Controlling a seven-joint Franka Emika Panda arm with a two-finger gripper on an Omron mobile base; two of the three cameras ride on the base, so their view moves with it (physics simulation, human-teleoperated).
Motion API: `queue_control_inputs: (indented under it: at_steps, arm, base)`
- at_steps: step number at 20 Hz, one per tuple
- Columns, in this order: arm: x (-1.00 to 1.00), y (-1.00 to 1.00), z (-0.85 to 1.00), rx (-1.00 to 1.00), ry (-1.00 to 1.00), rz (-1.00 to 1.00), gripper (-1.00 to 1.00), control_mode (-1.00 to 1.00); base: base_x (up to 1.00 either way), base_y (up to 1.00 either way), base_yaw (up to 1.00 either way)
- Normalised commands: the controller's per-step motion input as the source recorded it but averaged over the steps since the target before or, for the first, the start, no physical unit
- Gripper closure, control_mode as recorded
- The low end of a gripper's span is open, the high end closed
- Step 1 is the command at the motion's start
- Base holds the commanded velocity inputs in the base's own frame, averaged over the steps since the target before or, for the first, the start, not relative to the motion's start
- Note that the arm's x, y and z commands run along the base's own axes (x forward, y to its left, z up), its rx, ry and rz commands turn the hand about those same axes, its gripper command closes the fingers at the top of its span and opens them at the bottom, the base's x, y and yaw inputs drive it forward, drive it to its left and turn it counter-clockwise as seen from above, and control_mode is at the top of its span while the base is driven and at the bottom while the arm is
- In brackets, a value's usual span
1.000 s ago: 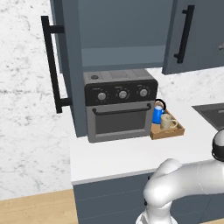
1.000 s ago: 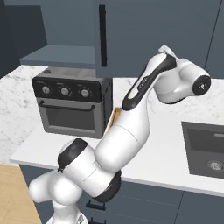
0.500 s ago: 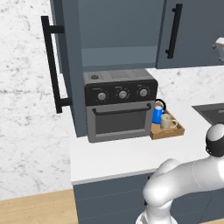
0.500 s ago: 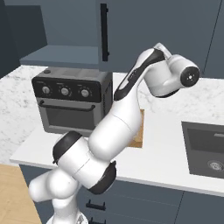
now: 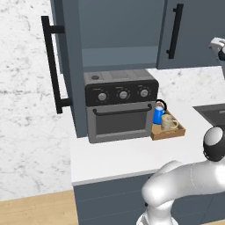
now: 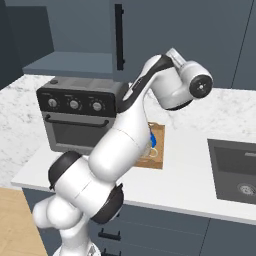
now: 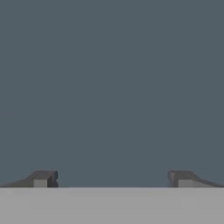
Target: Pick the kettle from the counter and place it on the tray. Then pick the mug from the cabinet and place it on the tray. Then close the cabinet doors.
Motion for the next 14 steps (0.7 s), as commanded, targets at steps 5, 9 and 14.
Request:
queue_control_inputs:
  at_steps: [5, 9, 14]
  arm:
    - [0.02, 1.00, 0.33, -0.04, -0.17, 0.00, -1.00, -1.00]
    - [0.52, 0.97, 0.49, -0.01, -0.05, -0.01, -1.00, -1.00]
    - [1.00, 0.15, 0.29, 0.04, 0.08, -0.02, -1.00, -1.00]
  base:
    - [0.00, 0.00, 0.00]
    - [0.00, 0.00, 0.00]
    - [0.00, 0.00, 0.00]
